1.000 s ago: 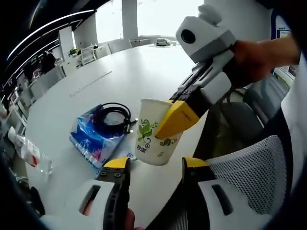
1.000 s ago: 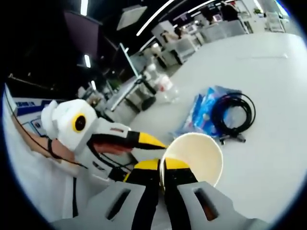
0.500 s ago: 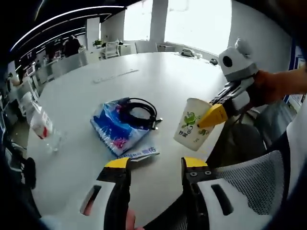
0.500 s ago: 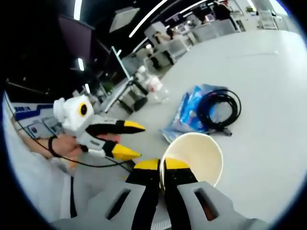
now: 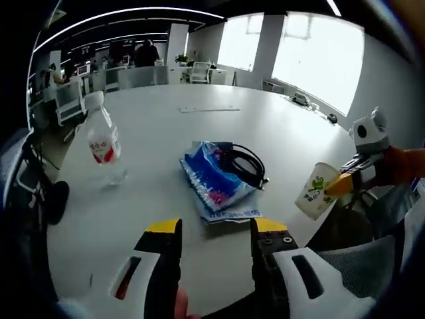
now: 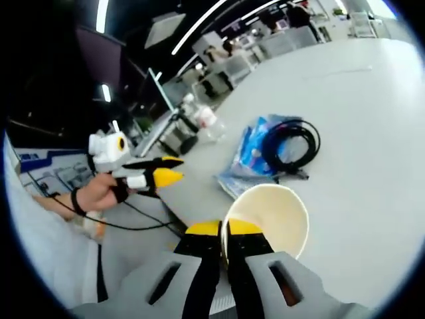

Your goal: Arrange the tabletop items into an orderly group along one side of the table until the central work area is clear of visible clutter.

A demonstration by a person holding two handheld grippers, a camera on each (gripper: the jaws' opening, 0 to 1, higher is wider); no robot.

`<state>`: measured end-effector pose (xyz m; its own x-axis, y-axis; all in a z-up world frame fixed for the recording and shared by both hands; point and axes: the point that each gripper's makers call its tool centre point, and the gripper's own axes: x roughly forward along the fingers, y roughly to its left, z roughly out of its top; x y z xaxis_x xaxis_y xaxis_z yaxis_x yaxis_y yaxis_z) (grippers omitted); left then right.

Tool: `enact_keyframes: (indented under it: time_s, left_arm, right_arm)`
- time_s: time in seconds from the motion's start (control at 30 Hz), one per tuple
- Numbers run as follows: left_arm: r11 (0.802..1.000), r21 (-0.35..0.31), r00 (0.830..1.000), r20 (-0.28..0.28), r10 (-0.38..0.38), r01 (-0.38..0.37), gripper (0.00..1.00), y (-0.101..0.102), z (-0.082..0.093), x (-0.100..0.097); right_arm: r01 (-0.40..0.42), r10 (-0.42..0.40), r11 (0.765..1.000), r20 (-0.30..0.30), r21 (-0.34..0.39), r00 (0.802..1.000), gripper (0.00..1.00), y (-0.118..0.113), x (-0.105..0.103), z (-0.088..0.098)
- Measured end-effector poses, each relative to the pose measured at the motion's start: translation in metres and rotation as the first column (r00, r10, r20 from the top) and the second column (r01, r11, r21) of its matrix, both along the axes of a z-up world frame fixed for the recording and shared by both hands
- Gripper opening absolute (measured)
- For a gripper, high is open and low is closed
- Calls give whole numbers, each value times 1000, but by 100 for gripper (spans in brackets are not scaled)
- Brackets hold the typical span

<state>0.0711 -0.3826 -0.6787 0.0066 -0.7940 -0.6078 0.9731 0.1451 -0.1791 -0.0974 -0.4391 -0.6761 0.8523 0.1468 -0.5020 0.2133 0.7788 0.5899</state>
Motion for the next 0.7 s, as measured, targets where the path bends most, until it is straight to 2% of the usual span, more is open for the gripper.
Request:
enact_keyframes:
  time_s: [0.17,0.37,0.53,0.7]
  left_arm:
    - [999,-6,999,-15,48,-48,40,8,0,7]
    - [996,-15,996,-26,86,-86,40,14,0,10]
    - [993,-26,993,-36,112,-113,40,17,2,12]
    - [991,-38,991,-45,129,-130,40,19,4,13]
  right_arm:
    - [9,-9,1000,-8,-1,1000,0,-2,-1,-2]
    - [11,-11,1000,-1,-4,1000,0,-6,8,1]
    - [-25,25,999,0,-21,1000,0,-7,23,2]
    - [-86,87,995,6,-50,996,0,-8,48,10]
